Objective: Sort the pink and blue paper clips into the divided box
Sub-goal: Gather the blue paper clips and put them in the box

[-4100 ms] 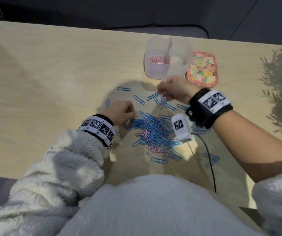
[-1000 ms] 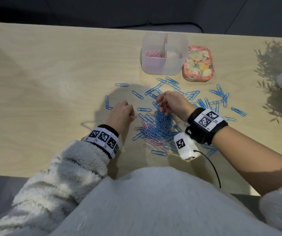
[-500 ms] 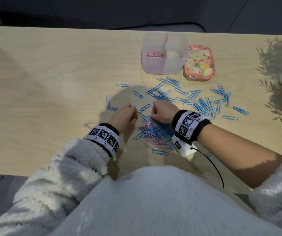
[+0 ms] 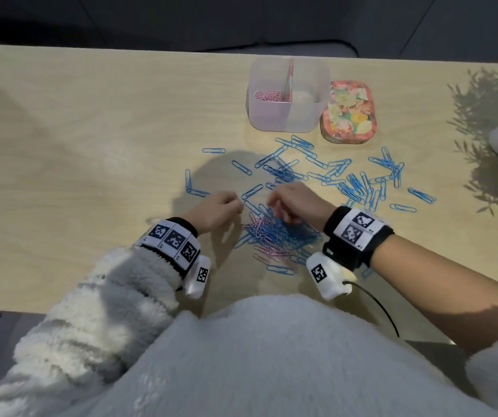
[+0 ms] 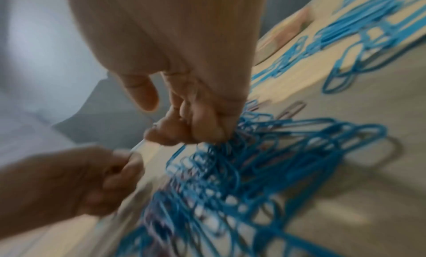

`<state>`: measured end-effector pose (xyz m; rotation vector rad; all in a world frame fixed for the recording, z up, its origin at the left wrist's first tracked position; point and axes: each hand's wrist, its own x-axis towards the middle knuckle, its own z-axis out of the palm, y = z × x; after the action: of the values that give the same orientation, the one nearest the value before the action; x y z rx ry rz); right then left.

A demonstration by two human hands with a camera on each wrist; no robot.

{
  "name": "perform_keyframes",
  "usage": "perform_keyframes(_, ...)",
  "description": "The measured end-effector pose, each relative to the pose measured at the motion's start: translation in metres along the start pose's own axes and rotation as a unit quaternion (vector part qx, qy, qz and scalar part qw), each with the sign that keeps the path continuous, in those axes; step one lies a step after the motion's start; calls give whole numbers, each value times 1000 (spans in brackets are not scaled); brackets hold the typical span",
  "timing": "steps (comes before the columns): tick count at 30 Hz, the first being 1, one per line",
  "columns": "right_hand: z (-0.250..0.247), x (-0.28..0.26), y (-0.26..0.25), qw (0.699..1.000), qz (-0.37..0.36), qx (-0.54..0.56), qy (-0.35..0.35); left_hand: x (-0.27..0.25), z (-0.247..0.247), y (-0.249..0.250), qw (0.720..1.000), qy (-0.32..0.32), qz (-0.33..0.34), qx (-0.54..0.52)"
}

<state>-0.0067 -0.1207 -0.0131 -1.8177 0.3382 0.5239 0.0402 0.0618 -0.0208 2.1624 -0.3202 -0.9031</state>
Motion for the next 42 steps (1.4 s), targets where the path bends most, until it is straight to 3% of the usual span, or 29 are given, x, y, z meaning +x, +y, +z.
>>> perform_keyframes(1,5,-2,1,996,-25,-90,-6,0,2,-2,999,0,24,41)
perform_keyframes(3,14,-5,7,957,-72,-281,-12,-1,4,-6,990,3,67,125)
perform_keyframes(5,16,-8,13,920,-91,-381,-3,-2,4,-10,981,12,79,174)
perform_keyframes(12,-28,-12,23,927,-59,-364,59,-3,-4,-17,973,24,73,216)
perform_keyframes(16,-21,-9,14,923,-94,-360,95,-2,-2,-15,979,28,66,191)
perform_keyframes(22,18,-1,-3,890,-169,-424,25,-5,-6,-16,982,25,70,171)
perform_keyframes(28,16,6,5,843,-197,-501,6,-4,-14,-26,998,39,31,-28)
perform_keyframes(32,15,10,14,818,-211,-535,20,-2,-19,-23,999,36,28,20)
perform_keyframes(34,11,13,12,843,-198,-499,36,-2,-20,-20,997,46,38,54)
perform_keyframes(37,-3,12,6,945,-152,-279,74,-3,-21,-16,997,48,46,24)
perform_keyframes(38,-9,11,3,966,-134,-205,83,-2,-21,-16,998,44,44,9)
perform_keyframes(40,-21,12,-1,992,-76,-59,84,0,-20,-16,998,39,39,-5)
perform_keyframes(42,-30,12,-1,993,-10,106,58,3,-17,-15,999,38,35,-4)
